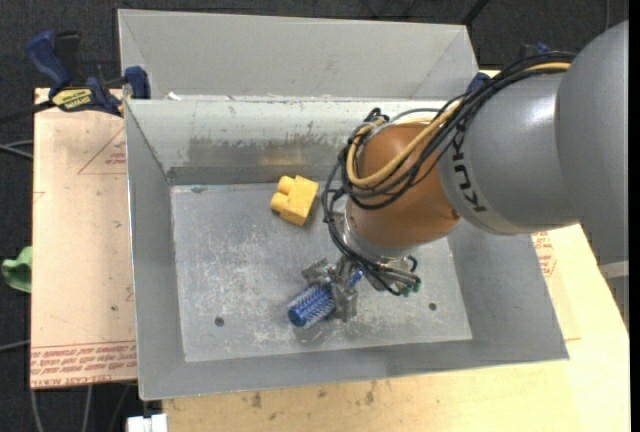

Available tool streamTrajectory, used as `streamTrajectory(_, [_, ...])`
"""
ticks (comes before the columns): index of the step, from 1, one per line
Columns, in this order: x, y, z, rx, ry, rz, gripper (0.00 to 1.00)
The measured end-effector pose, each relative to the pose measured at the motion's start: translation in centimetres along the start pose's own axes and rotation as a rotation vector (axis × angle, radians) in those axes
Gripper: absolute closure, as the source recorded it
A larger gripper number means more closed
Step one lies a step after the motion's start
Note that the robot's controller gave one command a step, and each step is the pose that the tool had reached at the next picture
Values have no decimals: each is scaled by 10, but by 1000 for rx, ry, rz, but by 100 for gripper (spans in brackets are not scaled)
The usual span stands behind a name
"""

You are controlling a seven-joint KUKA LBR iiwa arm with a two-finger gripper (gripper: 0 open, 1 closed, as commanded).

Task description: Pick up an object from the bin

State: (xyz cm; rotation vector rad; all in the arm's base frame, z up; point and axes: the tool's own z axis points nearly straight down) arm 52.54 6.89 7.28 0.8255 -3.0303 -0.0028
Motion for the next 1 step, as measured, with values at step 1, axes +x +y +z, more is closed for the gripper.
streamTrajectory(1, [-14,23,-144,4,-11,-3,100])
